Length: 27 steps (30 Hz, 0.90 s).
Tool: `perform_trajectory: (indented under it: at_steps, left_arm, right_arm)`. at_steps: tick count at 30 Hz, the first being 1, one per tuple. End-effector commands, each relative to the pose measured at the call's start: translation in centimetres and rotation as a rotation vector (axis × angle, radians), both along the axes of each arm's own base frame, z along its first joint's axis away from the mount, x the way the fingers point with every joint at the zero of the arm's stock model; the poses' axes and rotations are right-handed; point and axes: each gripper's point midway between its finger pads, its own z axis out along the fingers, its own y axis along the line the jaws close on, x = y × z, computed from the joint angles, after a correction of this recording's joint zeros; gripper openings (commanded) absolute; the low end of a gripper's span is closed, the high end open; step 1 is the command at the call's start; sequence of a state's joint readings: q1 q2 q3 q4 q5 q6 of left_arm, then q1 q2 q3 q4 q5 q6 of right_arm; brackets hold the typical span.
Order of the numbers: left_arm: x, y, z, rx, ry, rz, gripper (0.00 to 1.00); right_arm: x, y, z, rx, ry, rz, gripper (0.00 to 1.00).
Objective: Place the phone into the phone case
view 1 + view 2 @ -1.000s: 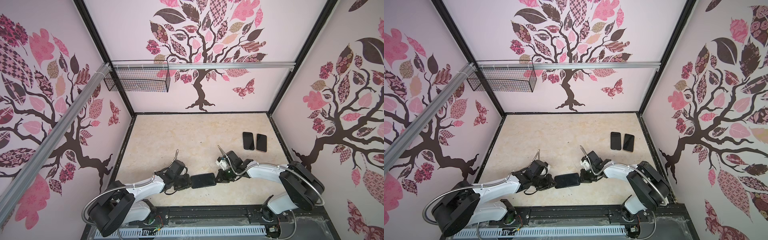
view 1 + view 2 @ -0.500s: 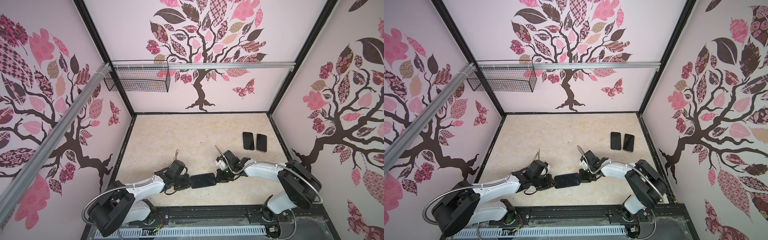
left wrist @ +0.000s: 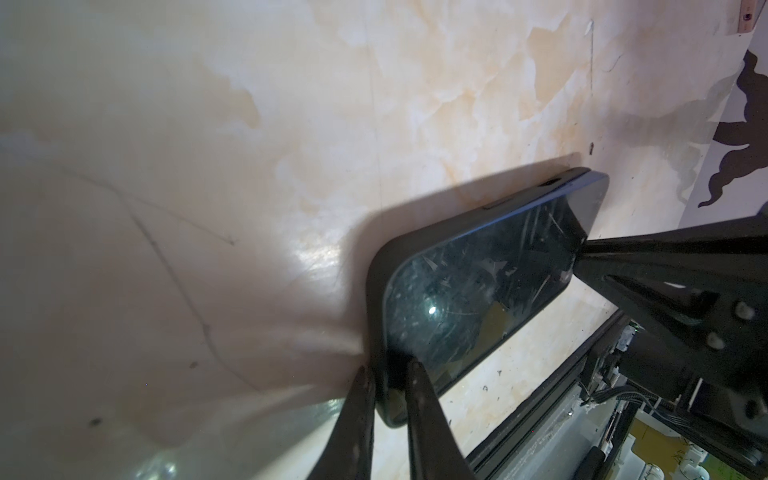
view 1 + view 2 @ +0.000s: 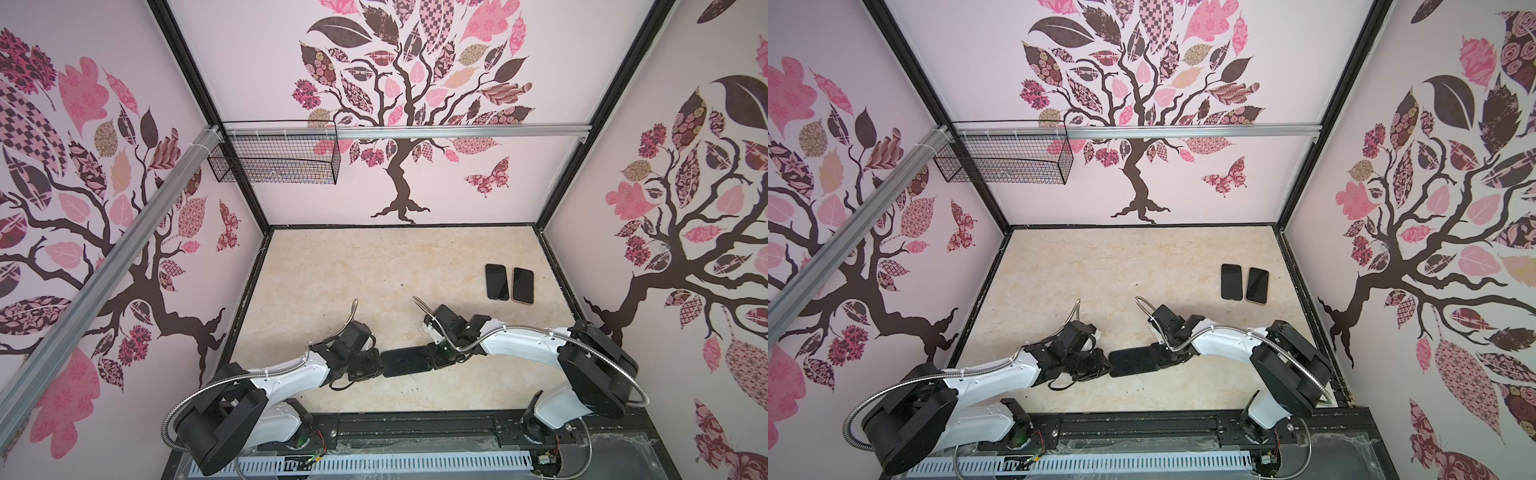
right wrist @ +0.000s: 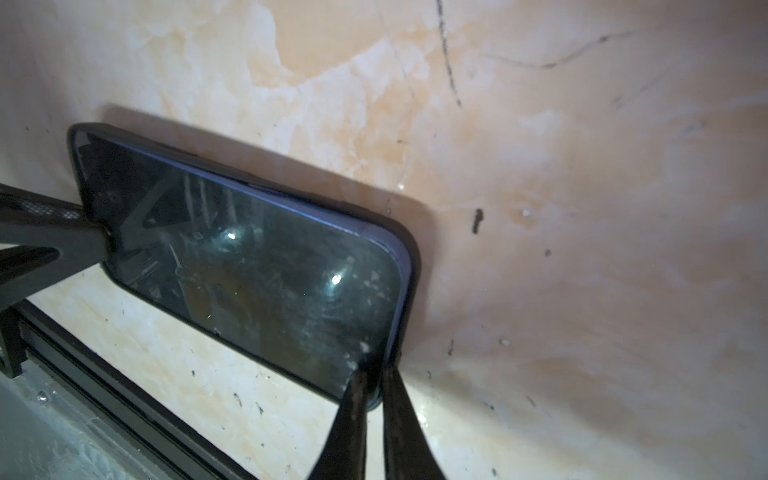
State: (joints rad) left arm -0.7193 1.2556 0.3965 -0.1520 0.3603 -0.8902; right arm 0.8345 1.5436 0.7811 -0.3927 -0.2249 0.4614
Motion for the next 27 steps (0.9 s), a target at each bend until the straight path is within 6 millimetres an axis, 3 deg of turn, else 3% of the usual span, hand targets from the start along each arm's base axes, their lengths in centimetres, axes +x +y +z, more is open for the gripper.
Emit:
perform_trajectory:
  at_steps: [1,6,9,16,27]
  left_arm:
    - [0.8,-0.5,0.1,-0.002,-0.067,-0.012,0.17]
    - [1.5,-0.1,0.8,0.043,-0.078,-0.029,0.21]
    - [2.3,-0.2,1.7,0.047,-0.104,-0.033,0.29]
    - [3.4,-0.2,2.5,0.046,-0.115,-0.032,0.32]
    - [2.2,0.6,1.8,0.043,-0.064,-0.006,0.35]
  right_arm:
    - [0.4,-0.5,0.5,0.004,-0.018,0.021,0.13]
    - [1.9,-1.5,3.5,0.091,-0.048,-0.022,0.19]
    - [1.8,-1.6,4.2,0.125,-0.038,-0.006,0.28]
    - [1.2,-1.3,3.4,0.182,-0.008,-0.025,0.34]
    - [0.6,-0.7,1.0,0.236,0.055,-0.055,0.37]
